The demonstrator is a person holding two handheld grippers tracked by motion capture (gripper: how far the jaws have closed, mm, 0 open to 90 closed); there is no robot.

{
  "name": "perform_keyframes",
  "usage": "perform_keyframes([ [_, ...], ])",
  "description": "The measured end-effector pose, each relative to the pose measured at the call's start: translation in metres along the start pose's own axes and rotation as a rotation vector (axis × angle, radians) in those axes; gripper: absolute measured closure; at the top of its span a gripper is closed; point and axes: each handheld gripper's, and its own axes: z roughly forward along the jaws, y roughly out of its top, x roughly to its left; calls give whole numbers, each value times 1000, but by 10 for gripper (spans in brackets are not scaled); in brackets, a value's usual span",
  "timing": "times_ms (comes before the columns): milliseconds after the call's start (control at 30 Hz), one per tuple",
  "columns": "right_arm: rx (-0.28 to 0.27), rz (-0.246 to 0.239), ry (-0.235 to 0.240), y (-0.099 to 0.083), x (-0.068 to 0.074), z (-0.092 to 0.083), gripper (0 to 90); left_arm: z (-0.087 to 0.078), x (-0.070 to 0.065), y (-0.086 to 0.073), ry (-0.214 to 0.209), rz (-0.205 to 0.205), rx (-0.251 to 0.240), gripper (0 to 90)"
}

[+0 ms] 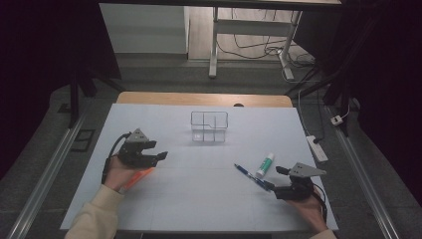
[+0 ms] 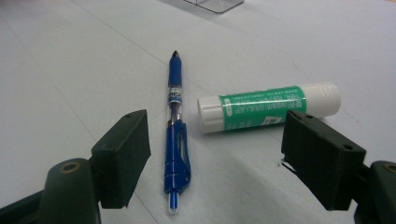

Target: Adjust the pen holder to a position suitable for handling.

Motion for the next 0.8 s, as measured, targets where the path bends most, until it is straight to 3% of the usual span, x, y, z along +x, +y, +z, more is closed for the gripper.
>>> perform_keyframes([
  [500,-9,0,4,1,0,0,229,-33,-14,-43,17,-22,-6,329],
  [800,-11,2,1,2,-1,1,229,-45,-11,-69,39,-60,-36,325],
])
